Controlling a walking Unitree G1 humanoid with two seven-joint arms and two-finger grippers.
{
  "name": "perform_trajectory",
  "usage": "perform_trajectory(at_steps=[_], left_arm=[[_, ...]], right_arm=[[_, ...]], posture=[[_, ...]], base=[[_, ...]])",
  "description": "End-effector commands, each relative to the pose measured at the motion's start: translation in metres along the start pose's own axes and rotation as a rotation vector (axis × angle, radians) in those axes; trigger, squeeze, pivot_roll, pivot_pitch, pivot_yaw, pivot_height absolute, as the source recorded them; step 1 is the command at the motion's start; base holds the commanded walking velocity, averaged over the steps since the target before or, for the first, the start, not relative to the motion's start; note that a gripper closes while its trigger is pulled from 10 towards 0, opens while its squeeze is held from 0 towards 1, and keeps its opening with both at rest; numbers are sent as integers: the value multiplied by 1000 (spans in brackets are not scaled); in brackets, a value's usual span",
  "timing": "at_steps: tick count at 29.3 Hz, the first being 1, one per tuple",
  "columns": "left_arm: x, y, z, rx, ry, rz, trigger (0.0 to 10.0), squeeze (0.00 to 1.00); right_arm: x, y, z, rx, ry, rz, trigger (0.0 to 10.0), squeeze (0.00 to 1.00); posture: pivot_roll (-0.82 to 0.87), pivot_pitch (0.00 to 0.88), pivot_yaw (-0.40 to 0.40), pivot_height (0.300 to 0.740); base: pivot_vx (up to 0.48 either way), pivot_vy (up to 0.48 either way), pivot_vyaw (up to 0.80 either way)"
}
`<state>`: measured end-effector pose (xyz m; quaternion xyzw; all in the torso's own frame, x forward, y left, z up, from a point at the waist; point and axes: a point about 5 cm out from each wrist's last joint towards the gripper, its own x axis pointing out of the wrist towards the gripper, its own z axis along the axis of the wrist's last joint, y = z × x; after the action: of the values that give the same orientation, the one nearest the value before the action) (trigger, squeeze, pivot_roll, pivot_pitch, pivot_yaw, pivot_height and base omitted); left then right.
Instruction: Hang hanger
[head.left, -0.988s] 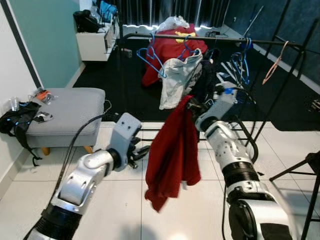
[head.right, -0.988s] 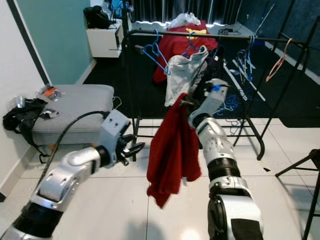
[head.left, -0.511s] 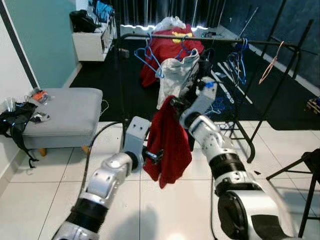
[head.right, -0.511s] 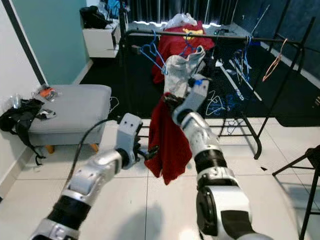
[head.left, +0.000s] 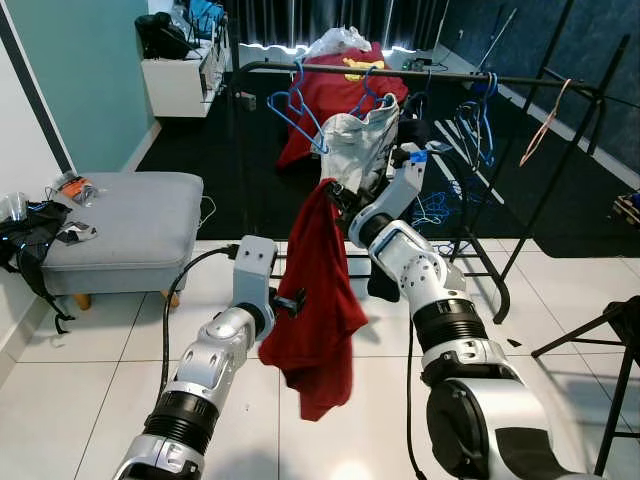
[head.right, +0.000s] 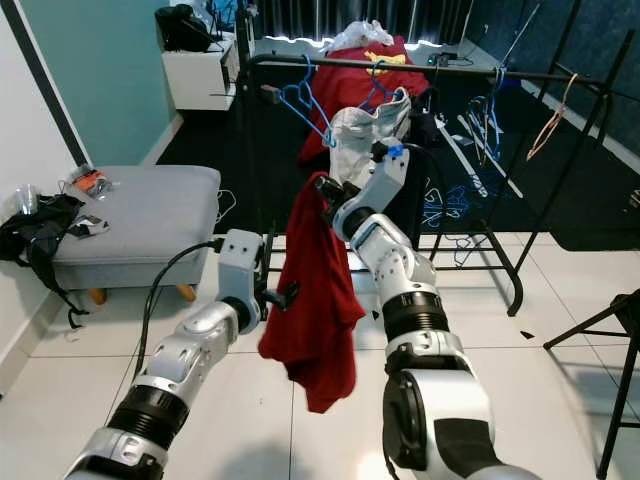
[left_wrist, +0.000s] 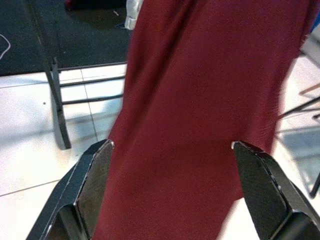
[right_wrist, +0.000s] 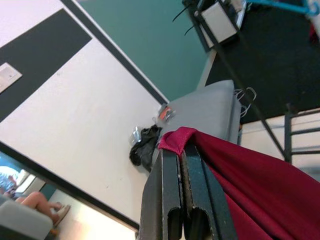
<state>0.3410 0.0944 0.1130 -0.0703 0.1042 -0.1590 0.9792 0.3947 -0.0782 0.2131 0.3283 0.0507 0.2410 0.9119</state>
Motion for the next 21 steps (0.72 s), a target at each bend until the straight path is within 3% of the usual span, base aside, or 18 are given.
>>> perform_trajectory(at_steps=[1,2,4,9,12,21], left_arm=[[2,-8,3,-63,-37,-50,10000,0],[2,-14,5,-135,-79,-117,10000,0],[0,-19,6,-174,-108,-178,10000,0],[1,-23,5,-197,-130,-230,10000,0],[3,-31,2,-183,-145,-278,10000,0],[15,-37,-3,-43,-162,-170,10000,0]], right_arm=[[3,13,9,-5,-22,48,0,0],[4,16,8,-1,-14,61,0,0],[4,18,7,1,-8,71,0,0],[4,20,7,5,0,79,0,0],[4,24,8,15,9,96,0,0],[2,32,10,26,19,123,0,0]], posture=[[-83,20,-66,740],[-86,19,-64,740],[-86,19,-64,740],[-90,17,-63,740],[-93,17,-67,740],[-99,19,-67,740]], base=[[0,0,0],[0,0,0],[0,0,0],[0,0,0],[0,0,0],[0,0,0]])
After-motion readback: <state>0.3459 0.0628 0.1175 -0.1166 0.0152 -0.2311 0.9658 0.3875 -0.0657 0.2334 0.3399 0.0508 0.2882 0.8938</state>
